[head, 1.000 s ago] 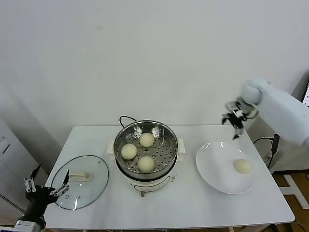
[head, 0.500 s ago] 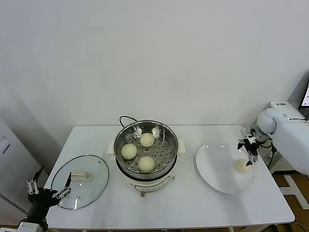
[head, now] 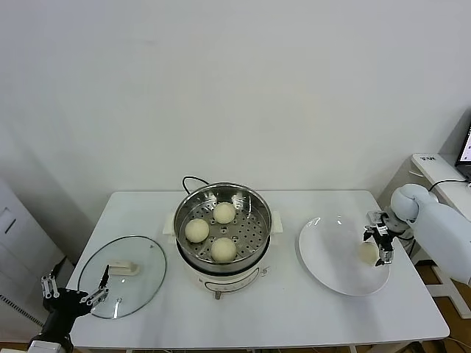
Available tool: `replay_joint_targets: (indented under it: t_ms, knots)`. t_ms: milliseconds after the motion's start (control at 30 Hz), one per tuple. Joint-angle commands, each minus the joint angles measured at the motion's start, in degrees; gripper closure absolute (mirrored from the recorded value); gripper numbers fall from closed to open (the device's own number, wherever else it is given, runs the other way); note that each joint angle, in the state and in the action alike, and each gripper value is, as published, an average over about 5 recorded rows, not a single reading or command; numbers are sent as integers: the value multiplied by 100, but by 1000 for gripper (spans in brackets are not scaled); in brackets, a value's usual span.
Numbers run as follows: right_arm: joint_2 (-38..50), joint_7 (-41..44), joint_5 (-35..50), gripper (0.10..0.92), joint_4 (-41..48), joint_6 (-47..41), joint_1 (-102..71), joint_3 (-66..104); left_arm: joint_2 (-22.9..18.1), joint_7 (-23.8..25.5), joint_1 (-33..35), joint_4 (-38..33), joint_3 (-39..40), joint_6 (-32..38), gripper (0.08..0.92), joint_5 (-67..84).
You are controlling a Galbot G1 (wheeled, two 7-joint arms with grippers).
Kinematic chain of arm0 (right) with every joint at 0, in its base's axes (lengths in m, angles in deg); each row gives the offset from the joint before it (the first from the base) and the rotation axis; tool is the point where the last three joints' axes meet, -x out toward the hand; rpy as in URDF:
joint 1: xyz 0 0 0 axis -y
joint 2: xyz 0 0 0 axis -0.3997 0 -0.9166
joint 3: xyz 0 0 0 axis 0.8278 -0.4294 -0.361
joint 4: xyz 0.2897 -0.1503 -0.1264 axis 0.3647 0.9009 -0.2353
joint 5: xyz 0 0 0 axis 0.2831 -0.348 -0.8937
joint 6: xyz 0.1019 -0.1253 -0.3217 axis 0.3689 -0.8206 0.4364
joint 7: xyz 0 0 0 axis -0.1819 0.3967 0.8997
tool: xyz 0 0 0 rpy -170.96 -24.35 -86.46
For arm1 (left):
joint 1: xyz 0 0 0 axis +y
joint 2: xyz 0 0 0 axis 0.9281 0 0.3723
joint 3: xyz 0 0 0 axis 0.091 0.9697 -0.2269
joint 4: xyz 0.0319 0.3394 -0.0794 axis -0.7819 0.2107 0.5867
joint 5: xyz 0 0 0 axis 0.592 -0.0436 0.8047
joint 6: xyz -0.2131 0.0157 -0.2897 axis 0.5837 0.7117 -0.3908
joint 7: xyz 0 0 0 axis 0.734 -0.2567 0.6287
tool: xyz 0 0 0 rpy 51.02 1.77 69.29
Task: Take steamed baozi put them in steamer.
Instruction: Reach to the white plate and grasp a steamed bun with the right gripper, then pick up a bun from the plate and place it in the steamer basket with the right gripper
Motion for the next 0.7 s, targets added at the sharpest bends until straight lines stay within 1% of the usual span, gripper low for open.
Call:
replay_joint_targets:
  t_ms: [33,167,233,300,433,600,700]
  knots:
    - [-81,-183,-166,298,87,12,-111,108,3,2,-7,-2,9,2,177,-12]
    - [-58,-169,-132,411,29,-32,-70,32,-15,6,15,-3,-5,31,177,-6]
    - [7,-151,33,471,-72,-97,84,-160,-9,7,29,-3,-26,49,177,2]
    - [105,-115,374,530,-230,-218,388,-506,4,8,37,-3,-52,61,177,17]
    - [202,-33,1828,609,-568,-599,1490,-1660,21,8,37,-3,-78,67,177,41]
    - [-240,28,3542,634,-760,-980,3485,-3289,11,6,-10,-4,-55,64,177,42]
    - [-676,62,4529,639,-796,-1251,4248,-3966,-10,5,-36,-4,-52,63,177,54]
